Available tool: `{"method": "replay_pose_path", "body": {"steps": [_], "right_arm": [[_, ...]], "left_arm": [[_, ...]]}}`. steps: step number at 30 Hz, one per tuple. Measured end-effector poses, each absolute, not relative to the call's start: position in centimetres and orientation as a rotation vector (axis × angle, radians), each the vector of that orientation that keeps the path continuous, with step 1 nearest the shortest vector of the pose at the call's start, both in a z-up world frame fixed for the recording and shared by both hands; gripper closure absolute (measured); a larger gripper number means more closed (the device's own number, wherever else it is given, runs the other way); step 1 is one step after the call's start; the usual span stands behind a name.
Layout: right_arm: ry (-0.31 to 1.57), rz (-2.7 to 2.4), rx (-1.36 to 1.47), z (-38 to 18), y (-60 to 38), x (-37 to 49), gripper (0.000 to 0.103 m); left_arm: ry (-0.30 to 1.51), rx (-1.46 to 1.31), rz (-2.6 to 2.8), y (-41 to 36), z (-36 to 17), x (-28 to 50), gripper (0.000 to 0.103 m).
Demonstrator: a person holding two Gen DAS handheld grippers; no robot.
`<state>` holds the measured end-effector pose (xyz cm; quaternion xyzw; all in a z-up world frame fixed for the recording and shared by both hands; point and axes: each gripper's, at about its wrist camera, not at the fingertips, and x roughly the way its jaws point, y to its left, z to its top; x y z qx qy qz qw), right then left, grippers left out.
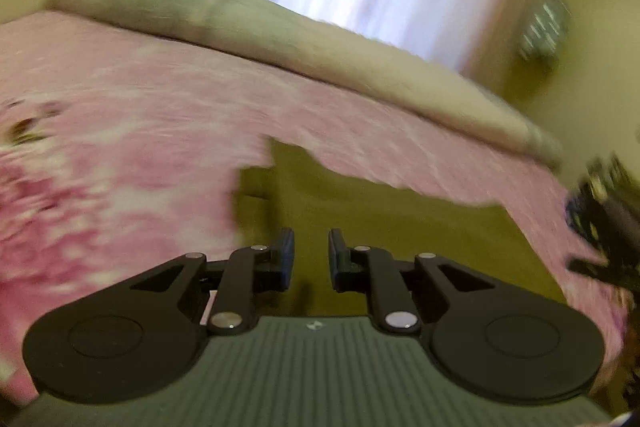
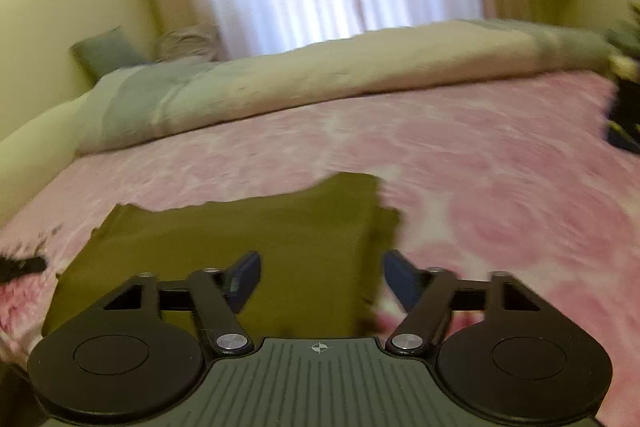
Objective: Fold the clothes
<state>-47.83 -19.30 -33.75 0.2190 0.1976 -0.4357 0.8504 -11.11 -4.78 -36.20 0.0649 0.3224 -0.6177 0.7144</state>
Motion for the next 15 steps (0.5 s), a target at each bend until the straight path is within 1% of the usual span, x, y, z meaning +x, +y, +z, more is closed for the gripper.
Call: {"method": "replay_pose_path", "body": {"steps": [4, 5, 7, 9, 11, 13, 15], "right_arm": [[0.522, -0.927, 0.38, -36.9, -19.4, -44.2, 0.042], [0.559, -0.934, 0.358, -37.9, -19.3, -43.9, 0.049], [0.567, -0.926, 0.296, -39.4, -18.7, -44.2, 0.05], [0.601, -0.905, 0.29, -39.1, -18.7, -44.3, 0.05], [0.616, -0.899, 0.316, -37.5, -19.4, -44.4, 0.05], [0.536, -0.923, 0.283, -35.5, -20.3, -44.5, 0.05], [0.553, -0.925, 0.291, -36.3, -22.2, -43.7, 0.05]], "left_arm": [[0.721, 0.206, -1.325, -6.4, -39.6, -11.9, 0.092], [0.721, 0.199, -1.319, -6.3, -40.5, -11.7, 0.094], [0.714, 0.198, -1.323, -6.0, -40.7, -11.6, 0.095], [0.709, 0.239, -1.324, -6.2, -39.6, -11.6, 0.096], [0.68, 0.258, -1.332, -6.9, -38.2, -11.5, 0.095], [0.644, 0.247, -1.341, -8.0, -37.2, -11.0, 0.095], [0.647, 0.225, -1.34, -10.3, -36.9, -10.2, 0.095]]}}
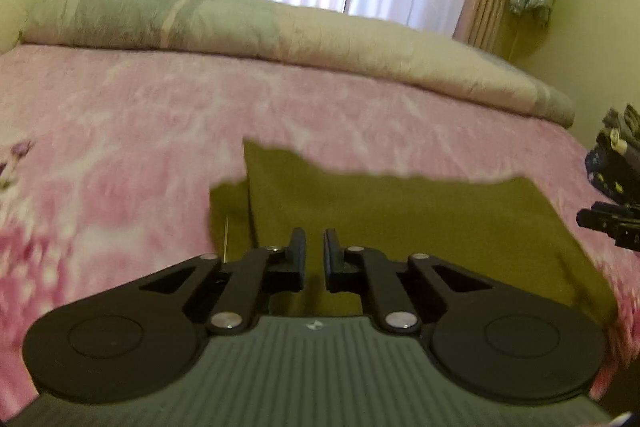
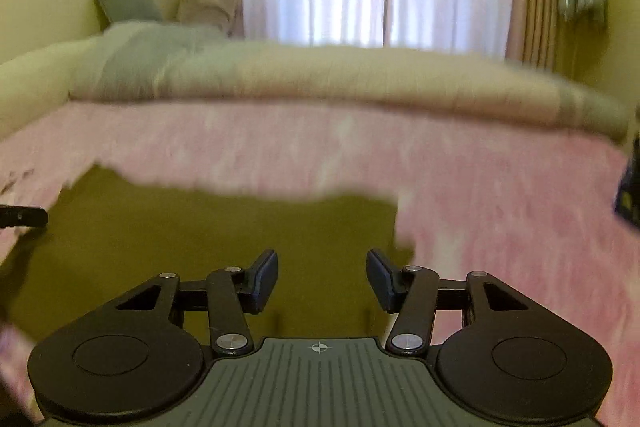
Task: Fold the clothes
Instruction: 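Smooth the folded olive shirt and raise both tools above it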
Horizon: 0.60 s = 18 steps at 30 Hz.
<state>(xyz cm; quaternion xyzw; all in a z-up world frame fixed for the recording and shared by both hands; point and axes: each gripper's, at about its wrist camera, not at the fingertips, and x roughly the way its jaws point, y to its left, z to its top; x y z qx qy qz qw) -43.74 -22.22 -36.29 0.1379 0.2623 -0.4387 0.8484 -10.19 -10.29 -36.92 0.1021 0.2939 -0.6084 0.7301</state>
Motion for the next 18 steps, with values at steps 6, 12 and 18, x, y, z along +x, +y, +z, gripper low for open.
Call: {"method": "replay_pose_path", "body": {"steps": [6, 12, 18], "right_arm": [[0.603, -0.93, 0.314, -38.8, -28.1, -41.6, 0.05], [0.599, -0.925, 0.34, -40.4, -32.0, -41.2, 0.05], [0.584, -1.109, 0.293, -37.0, -28.7, -43.4, 0.051]], "left_arm": [[0.701, 0.241, -1.289, -15.7, -39.2, -7.6, 0.094], [0.728, 0.255, -1.296, -16.3, -40.7, -6.1, 0.091], [0.658, 0.234, -1.257, -12.9, -37.3, -7.9, 0.091]]}}
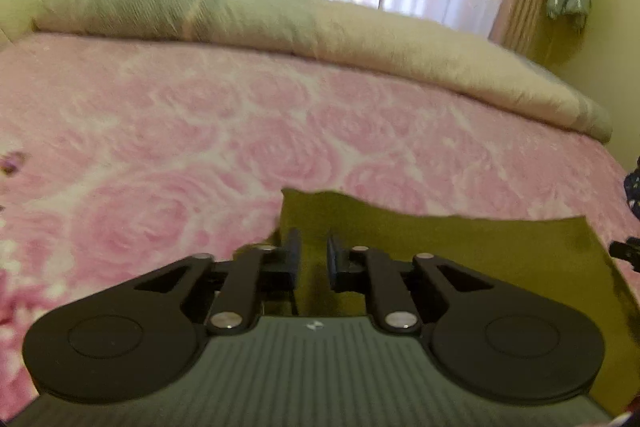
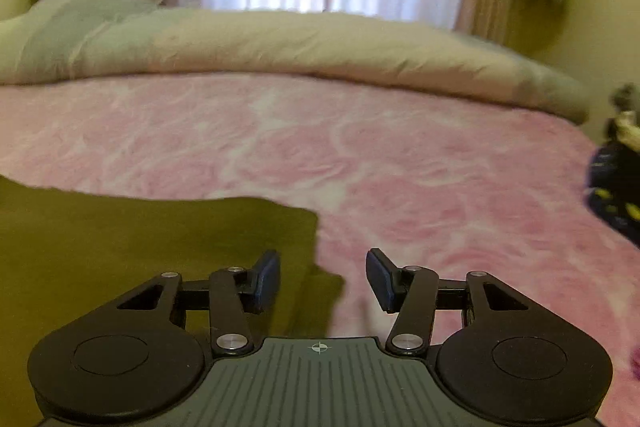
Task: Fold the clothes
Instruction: 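Smooth the folded olive shirt and raise both tools above it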
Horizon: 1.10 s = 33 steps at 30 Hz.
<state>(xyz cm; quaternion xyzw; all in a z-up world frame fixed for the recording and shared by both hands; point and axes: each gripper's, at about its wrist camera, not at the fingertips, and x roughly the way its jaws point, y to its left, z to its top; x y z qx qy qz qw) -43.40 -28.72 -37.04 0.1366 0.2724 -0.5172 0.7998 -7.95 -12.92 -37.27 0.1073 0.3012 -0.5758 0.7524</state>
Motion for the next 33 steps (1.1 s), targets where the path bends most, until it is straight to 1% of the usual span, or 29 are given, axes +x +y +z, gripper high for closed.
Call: {"method": "replay_pose_path", "body": {"steps": [1, 4, 7, 10, 12, 14, 16, 24, 30, 33], "right_arm": [[0.548, -1.101, 0.308, -36.3, -27.6, -44.2, 0.051], [0.485, -1.021, 0.358, -35.3, -22.9, -45.8, 0.051], [0.542, -0.973, 0.383, -36.7, -20.0, -45.9, 0.051], [0.627, -1.012, 0.434, -38.9, -19.6, -45.9, 0.05], [0.6, -1.026, 0.468, -38.1, -18.9, -46.8, 0.05], [0.565, -1.041, 0.479, -36.7, -17.7, -47.8, 0.05], [0.548, -1.033, 0.487, -35.8, -16.2, -48.6, 0.05], [0.586, -1.031, 0.518, -35.0, -11.1, -49.6, 0.05], [0.575, -1.02, 0.503, -34.3, -8.9, -50.0, 0.05], [0.564, -1.018, 0.498, -33.8, -8.1, -50.3, 0.05]], "left_arm": [[0.646, 0.229, -1.261, -11.9, -36.6, -8.7, 0.091], [0.68, 0.273, -1.256, -9.8, -37.5, -11.1, 0.091], [0.72, 0.324, -1.248, -7.7, -38.5, -13.6, 0.089], [0.71, 0.332, -1.189, -6.0, -38.5, -15.0, 0.089], [0.726, 0.338, -1.15, -5.0, -37.6, -15.8, 0.086], [0.731, 0.352, -1.119, -3.7, -36.9, -17.0, 0.077], [0.735, 0.367, -1.09, -2.3, -36.2, -18.2, 0.074], [0.734, 0.472, -1.03, 2.0, -34.9, -23.3, 0.071], [0.692, 0.492, -1.015, 4.2, -33.6, -24.9, 0.07], [0.672, 0.497, -1.021, 5.0, -33.1, -25.5, 0.067]]}}
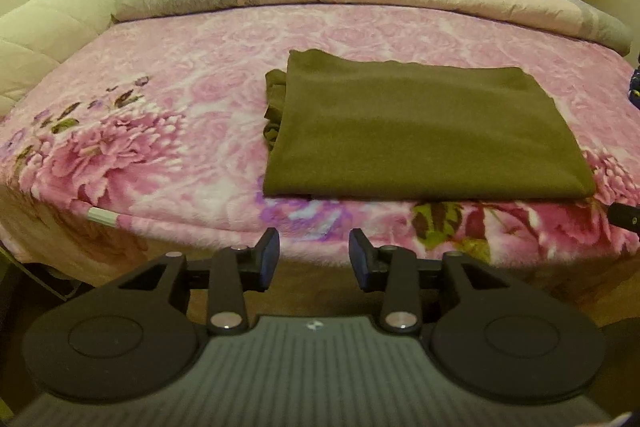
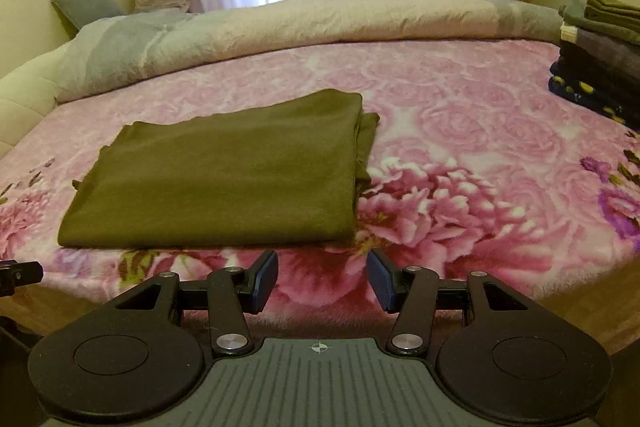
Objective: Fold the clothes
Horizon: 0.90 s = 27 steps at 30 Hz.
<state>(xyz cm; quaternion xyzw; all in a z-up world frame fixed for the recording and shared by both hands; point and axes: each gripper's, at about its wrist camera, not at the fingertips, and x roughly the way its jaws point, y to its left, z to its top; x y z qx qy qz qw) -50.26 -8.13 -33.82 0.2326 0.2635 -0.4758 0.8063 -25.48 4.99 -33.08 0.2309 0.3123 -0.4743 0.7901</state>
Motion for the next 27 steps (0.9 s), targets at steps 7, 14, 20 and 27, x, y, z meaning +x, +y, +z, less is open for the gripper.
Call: {"method": "replay_pose_path", "body": {"steps": [7, 14, 20, 27], "right_arm": [[0.549, -1.013, 0.495, -33.0, -6.4, -50.9, 0.05], [0.534, -1.003, 0.489, -32.2, -4.8, -51.4, 0.05], [0.52, -0.981, 0.474, -31.5, -3.6, -51.4, 0.05], [0.515, -0.981, 0.498, -31.2, -4.0, -52.2, 0.05]], "left_arm": [[0.657, 0.501, -1.023, 6.7, -32.6, -26.3, 0.067], [0.624, 0.481, -1.024, 8.5, -31.4, -26.8, 0.066], [0.607, 0.465, -1.033, 9.7, -30.4, -27.3, 0.066], [0.618, 0.407, -1.123, 9.2, -29.1, -27.1, 0.066]]}}
